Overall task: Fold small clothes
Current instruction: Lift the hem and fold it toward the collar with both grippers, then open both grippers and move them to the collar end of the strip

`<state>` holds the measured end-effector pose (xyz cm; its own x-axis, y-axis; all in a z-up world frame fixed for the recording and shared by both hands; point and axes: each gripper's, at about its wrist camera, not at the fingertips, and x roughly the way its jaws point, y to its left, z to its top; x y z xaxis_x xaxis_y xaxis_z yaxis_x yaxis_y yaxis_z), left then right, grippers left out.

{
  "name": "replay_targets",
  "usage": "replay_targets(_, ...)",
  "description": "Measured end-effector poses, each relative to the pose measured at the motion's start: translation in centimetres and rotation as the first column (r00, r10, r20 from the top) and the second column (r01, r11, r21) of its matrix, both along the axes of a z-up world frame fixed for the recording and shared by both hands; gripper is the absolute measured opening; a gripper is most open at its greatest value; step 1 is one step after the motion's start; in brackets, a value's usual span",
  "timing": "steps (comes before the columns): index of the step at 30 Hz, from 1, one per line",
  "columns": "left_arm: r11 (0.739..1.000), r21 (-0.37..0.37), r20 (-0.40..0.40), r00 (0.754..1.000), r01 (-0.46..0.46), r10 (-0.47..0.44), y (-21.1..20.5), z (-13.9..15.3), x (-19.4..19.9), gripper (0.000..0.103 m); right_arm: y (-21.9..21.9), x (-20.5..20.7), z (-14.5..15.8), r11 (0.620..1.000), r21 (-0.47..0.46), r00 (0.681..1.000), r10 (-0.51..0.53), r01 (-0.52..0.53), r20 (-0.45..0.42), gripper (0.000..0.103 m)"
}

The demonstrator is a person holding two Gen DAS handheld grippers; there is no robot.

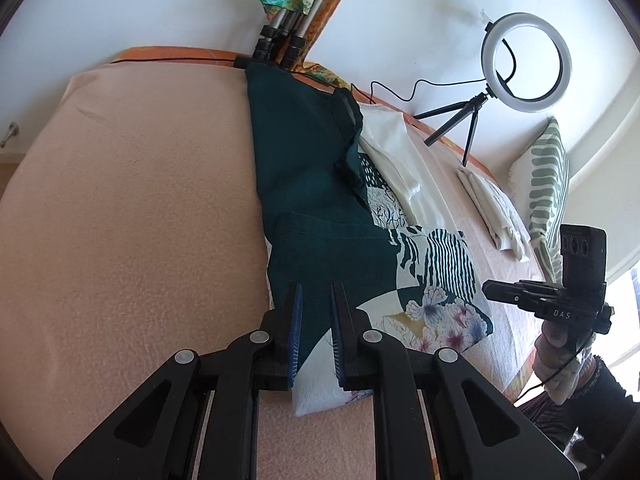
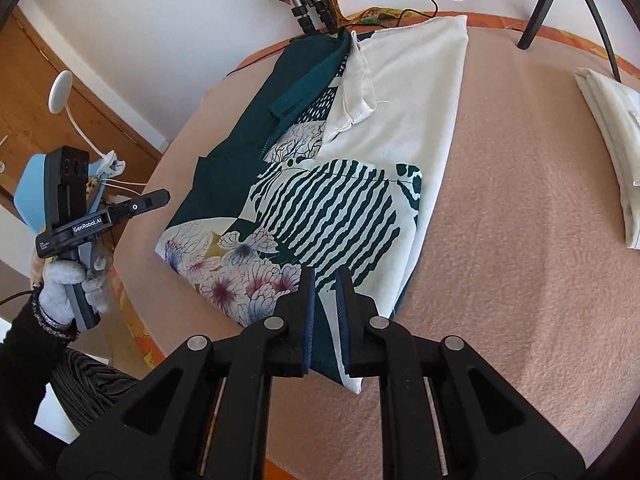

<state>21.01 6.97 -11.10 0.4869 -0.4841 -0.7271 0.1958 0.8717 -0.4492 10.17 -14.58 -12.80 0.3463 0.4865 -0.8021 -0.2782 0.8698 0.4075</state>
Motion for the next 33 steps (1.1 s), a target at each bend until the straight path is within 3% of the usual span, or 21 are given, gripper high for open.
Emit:
replay_targets(2, 1.0, -0.01, 0.01, 1.0, -0.02, 0.02, 0.5, 0.4, 0.7, 0.014, -0.3, 0.1, 0.3, 1.0, -0.013, 1.0, -0.012, 0.012, 0.017, 0.012)
replay_targets(5, 0.999, -0.014, 0.037, 0.998, -0.048, 0.048, 1.1, 1.5, 1.8, 0.036, -1.2, 0.8, 1.1, 0.999, -0.017, 0.999, -0.041, 0.042, 0.033, 0.012)
replay_targets(6, 0.999, -0.015, 0.047, 0.998, -0.051, 0.051, 1.3, 1.9, 2.3, 0.038, -1.5, 1.1, 1.4, 0.998, -0.02, 0.998, -0.058, 0.059, 0.04, 0.016)
replay_targets(7, 0.999, -0.015, 0.053, 0.997, -0.048, 0.049, 1.4, 2.3, 2.8, 0.038, -1.8, 1.4, 1.8, 0.997, -0.02, 0.996, -0.074, 0.075, 0.05, 0.018)
replay_targets(9, 0.999, 0.006, 0.069, 0.997, -0.038, 0.038, 1.4, 3.3, 3.9, 0.039, -2.4, 2.0, 2.7, 0.995, -0.022, 0.992, -0.097, 0.099, 0.074, 0.036)
replay_targets(11, 0.998, 0.046, 0.093, 0.995, -0.033, 0.029, 1.2, 4.3, 5.2, 0.04, -2.8, 2.8, 3.6, 0.993, -0.038, 0.989, -0.107, 0.112, 0.105, 0.046)
replay_targets(13, 0.997, 0.067, 0.101, 0.995, -0.025, 0.018, 1.0, 4.9, 6.6, 0.046, -3.2, 3.7, 4.3, 0.991, -0.05, 0.984, -0.114, 0.122, 0.139, 0.047)
replay_targets(17, 0.994, 0.113, 0.104, 0.995, -0.009, -0.002, 0.4, 5.2, 9.7, 0.047, -4.4, 6.5, 5.0, 0.993, -0.046, 0.984, -0.104, 0.112, 0.141, 0.048)
replay_targets(23, 0.997, 0.076, 0.064, 0.998, -0.023, 0.018, 0.8, 3.8, 15.3, 0.048, -6.0, 12.2, 4.9, 0.988, -0.111, 0.987, -0.09, 0.105, 0.133, 0.058)
replay_targets(27, 0.997, 0.026, 0.032, 0.997, -0.073, 0.072, 1.5, 2.1, 19.0, 0.048, -7.2, 16.8, 3.3, 0.988, -0.079, 0.988, -0.127, 0.134, 0.092, 0.06)
replay_targets(33, 0.996, -0.048, -0.049, 0.996, -0.074, 0.071, 1.9, -1.4, 23.7, 0.054, -8.6, 23.2, 0.5, 0.977, -0.066, 0.978, -0.196, 0.201, 0.075, 0.06)
